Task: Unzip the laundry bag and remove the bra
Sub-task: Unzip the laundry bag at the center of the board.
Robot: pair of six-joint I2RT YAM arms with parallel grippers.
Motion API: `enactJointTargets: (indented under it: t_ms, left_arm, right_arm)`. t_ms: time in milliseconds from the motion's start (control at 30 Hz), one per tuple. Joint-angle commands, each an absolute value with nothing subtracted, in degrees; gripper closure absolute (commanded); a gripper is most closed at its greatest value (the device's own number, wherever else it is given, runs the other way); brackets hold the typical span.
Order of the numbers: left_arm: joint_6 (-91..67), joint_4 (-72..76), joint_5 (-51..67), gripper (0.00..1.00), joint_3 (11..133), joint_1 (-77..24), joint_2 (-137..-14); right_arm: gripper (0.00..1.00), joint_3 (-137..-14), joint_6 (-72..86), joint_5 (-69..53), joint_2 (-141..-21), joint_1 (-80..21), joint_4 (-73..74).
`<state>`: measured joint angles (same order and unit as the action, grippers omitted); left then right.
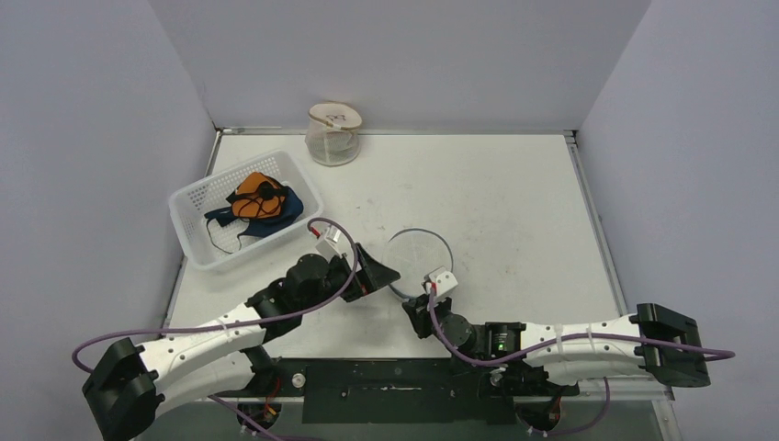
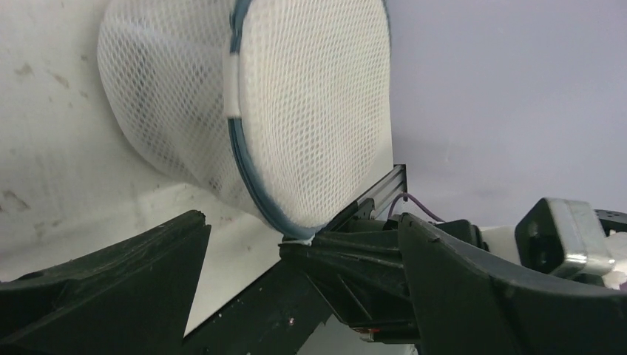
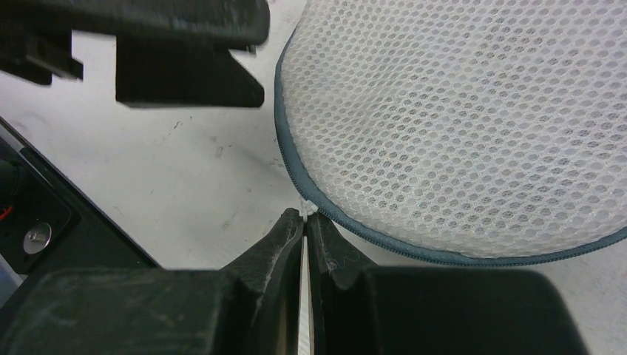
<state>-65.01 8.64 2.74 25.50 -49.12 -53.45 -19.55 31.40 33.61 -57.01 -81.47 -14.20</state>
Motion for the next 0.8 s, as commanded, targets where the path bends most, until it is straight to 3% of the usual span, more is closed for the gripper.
enactJointTargets:
  t_ms: [0,600,767]
  left_arm:
    - [-72.56,9.95,-7.79,0.04,24.0,-55.46,-52.55]
    - [-75.4,18.44,-10.34,0.62,23.95,-56.77,-59.94]
    - [-74.05,18.66,-11.51,0.73,23.56,-56.65,-59.12]
  right_arm:
    - [0.95,-22.7,30.23,32.17,-58.77,-81.94,-19.34]
    - [0.95,-21.24,30.17,31.42,-55.41,-81.92,-18.2]
    - [0.95,-20.94,30.39,32.17,-54.99,-81.92,-17.17]
